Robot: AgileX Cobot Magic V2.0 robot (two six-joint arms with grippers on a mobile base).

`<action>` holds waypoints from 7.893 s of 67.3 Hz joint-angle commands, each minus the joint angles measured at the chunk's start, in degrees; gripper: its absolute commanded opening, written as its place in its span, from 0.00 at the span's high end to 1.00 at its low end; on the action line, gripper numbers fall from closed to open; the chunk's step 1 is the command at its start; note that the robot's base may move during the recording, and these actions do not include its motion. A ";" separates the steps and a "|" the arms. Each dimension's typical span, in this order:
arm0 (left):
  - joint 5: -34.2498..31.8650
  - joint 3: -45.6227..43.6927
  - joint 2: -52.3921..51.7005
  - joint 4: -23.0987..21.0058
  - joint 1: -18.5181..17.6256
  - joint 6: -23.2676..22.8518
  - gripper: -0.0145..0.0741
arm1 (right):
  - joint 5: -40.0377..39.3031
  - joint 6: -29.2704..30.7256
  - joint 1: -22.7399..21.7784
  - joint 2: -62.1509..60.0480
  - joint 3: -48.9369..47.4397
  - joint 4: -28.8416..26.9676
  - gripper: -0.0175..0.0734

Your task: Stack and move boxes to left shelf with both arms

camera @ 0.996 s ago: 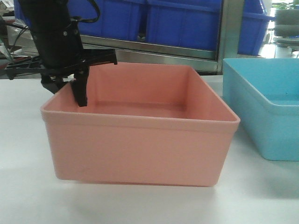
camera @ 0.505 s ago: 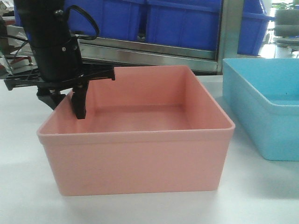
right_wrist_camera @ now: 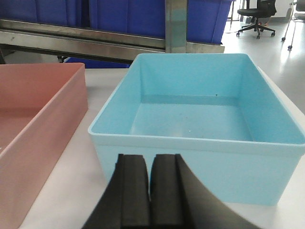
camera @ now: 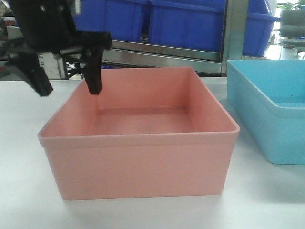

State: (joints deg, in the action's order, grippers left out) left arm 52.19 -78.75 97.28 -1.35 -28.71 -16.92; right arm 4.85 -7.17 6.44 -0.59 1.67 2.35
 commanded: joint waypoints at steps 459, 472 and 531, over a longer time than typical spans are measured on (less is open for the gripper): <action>-25.26 44.30 -67.83 6.79 -0.07 10.31 0.72 | 38.15 -38.02 25.89 101.77 -87.52 14.62 0.14; -25.38 43.08 -65.85 5.03 -0.07 5.27 0.40 | 39.75 -34.40 25.79 99.27 -87.52 14.56 0.14; -9.82 2.45 -9.60 8.39 -0.07 -4.01 0.32 | 42.62 -18.79 21.69 97.92 -89.72 6.27 0.14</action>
State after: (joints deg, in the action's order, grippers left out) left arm 41.63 -71.00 85.36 5.27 -28.71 -18.59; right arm 50.83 -26.86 28.39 100.09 -86.10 8.70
